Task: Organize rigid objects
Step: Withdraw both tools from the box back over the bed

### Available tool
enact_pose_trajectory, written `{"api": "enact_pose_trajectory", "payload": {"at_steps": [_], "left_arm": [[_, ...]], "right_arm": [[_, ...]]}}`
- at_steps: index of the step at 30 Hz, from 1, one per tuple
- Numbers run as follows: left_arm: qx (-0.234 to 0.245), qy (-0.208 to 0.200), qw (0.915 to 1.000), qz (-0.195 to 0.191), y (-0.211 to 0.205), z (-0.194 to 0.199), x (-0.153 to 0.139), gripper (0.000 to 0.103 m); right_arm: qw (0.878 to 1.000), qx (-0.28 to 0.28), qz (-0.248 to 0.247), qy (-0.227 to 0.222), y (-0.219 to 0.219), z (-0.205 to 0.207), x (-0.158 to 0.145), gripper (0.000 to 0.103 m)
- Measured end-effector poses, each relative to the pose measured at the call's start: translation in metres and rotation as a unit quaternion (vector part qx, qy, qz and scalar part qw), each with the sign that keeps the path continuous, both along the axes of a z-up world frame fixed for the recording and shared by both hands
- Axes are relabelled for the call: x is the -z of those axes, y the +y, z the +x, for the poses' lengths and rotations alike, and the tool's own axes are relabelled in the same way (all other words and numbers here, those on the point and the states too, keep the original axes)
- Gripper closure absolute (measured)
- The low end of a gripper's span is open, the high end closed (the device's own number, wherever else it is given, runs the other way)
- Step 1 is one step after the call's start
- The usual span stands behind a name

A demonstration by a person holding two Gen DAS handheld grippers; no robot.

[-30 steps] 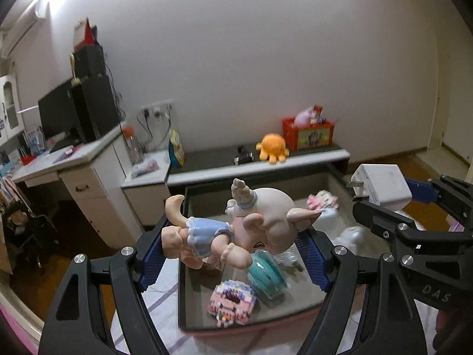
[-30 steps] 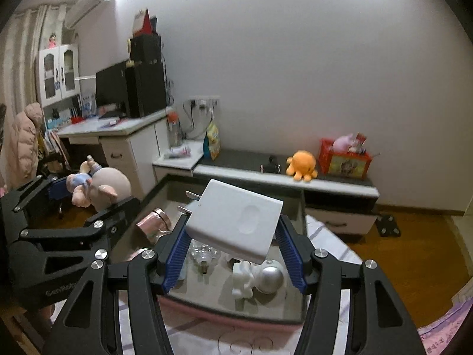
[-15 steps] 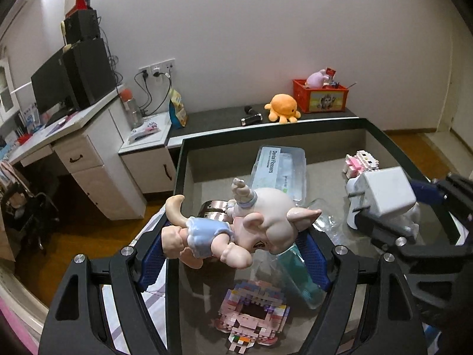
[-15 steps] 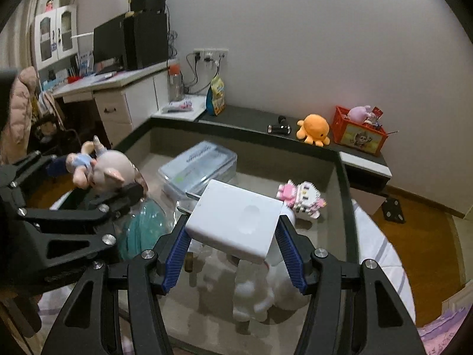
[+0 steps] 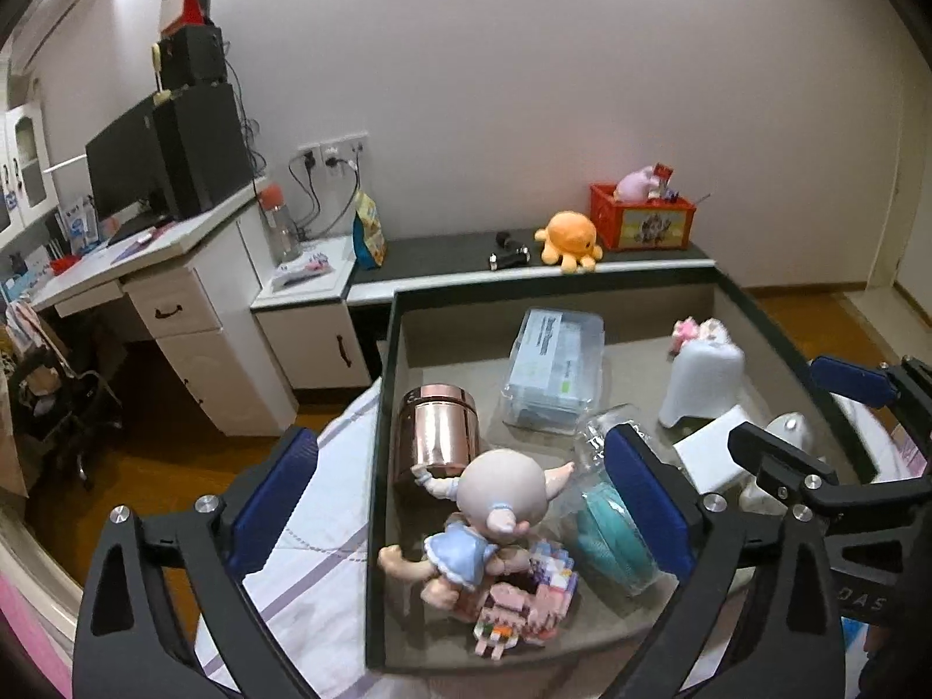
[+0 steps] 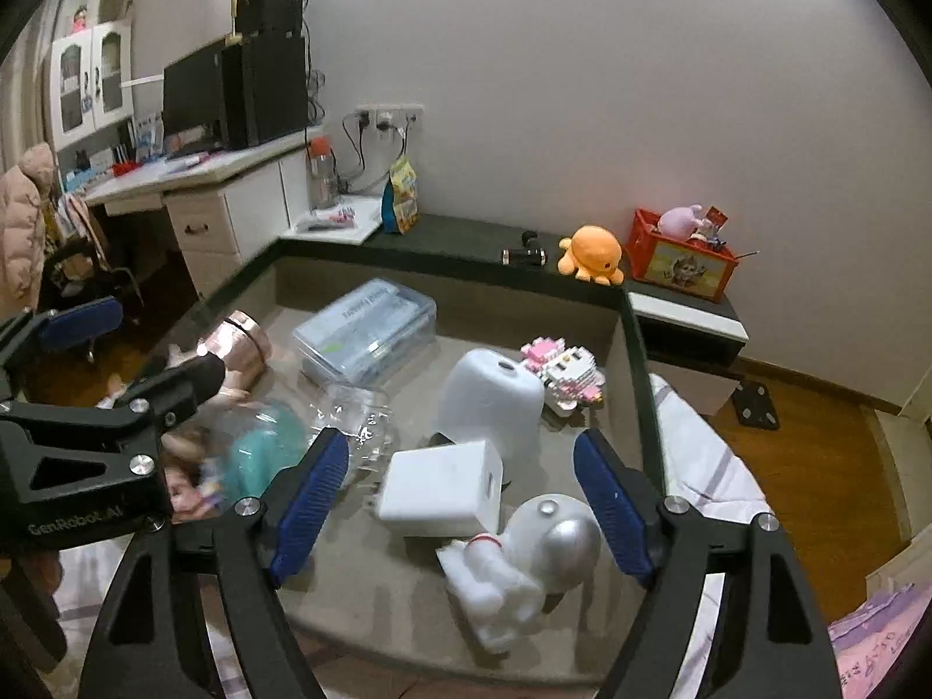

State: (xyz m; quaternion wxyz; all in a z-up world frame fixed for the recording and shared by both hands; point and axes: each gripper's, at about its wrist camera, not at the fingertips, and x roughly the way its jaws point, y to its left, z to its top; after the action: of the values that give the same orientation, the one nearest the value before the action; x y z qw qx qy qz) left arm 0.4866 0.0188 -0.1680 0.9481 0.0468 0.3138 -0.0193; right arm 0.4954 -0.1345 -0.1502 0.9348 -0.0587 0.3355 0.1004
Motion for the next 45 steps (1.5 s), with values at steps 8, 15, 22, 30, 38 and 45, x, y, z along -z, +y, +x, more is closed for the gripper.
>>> {"api": "enact_pose_trajectory", "payload": {"at_steps": [8, 15, 22, 30, 38, 45], "left_arm": [[0.008, -0.072, 0.9972, -0.022, 0.003, -0.075, -0.047, 0.0], [0.021, -0.125, 0.9917, -0.025, -0.001, -0.16, -0.072, 0.0], [0.013, -0.179, 0.9835, -0.019, -0.007, -0.243, -0.08, 0.0], [0.01, -0.214, 0.9765, -0.023, -0.01, -0.302, -0.081, 0.0], [0.008, -0.218, 0.9758, -0.013, -0.017, -0.319, -0.079, 0.0], [0.013, -0.193, 0.9811, -0.012, -0.021, -0.319, -0.068, 0.0]], "right_arm": [[0.998, -0.009, 0.035, -0.048, -0.006, -0.063, -0.043, 0.019], [0.993, -0.017, 0.064, -0.095, -0.013, -0.144, -0.069, 0.018], [0.987, -0.016, 0.079, -0.138, -0.019, -0.22, -0.074, 0.017], [0.977, -0.01, 0.077, -0.199, -0.023, -0.285, -0.074, 0.017], [0.976, -0.007, 0.08, -0.202, -0.028, -0.308, -0.07, 0.017], [0.98, -0.004, 0.075, -0.186, -0.031, -0.309, -0.062, 0.017]]}}
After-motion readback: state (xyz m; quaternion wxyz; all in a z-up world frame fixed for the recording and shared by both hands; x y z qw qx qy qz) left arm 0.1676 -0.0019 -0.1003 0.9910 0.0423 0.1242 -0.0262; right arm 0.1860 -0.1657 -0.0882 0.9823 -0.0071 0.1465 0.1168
